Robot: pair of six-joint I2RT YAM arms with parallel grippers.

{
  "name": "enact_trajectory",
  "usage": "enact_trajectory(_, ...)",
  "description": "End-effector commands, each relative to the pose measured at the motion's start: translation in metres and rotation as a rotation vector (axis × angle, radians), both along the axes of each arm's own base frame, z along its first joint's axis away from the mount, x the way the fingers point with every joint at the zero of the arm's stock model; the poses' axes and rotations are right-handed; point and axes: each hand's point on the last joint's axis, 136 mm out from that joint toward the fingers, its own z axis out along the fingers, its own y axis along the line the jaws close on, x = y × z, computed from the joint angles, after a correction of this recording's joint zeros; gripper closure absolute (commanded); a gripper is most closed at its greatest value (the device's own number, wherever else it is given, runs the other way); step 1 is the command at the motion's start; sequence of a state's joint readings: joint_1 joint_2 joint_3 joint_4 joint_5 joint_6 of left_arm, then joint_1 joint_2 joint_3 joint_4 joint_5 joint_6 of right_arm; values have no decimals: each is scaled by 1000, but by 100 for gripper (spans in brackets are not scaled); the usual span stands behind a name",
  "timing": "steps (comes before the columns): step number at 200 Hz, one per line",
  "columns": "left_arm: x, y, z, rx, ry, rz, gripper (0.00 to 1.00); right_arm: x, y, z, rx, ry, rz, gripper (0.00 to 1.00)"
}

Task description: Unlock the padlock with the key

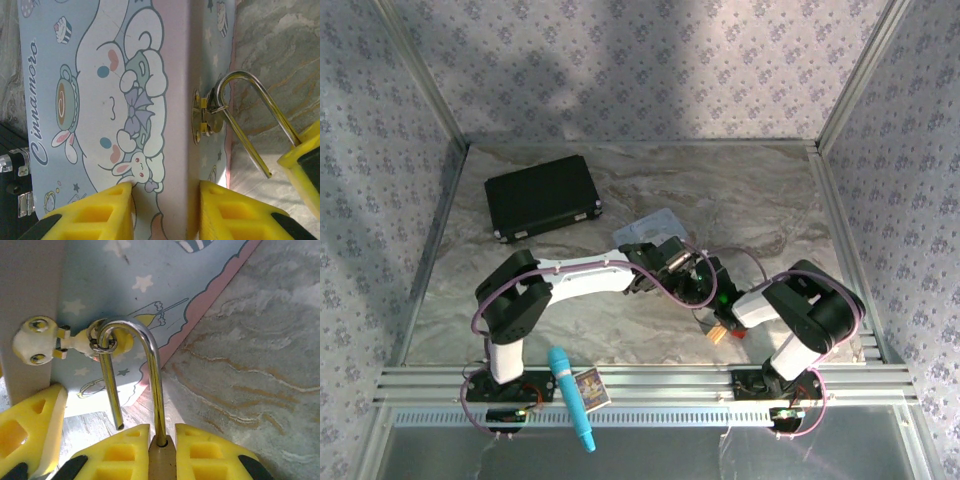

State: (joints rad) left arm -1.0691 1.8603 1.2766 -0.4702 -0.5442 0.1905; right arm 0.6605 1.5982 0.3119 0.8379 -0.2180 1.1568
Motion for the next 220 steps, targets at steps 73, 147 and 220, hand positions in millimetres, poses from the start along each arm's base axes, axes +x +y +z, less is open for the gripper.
enact_trajectory(73, -51, 42, -69, 178, 276, -34, 72, 48, -27, 36, 80, -110, -206, 100)
enact_trajectory(147, -52, 46, -71, 187, 279, -27, 72, 63, -39, 32, 118, -114, -255, 100)
enact_trajectory(220, -45, 51, -66, 182, 252, 13, 71, 55, -40, 8, 92, -7, -166, 100)
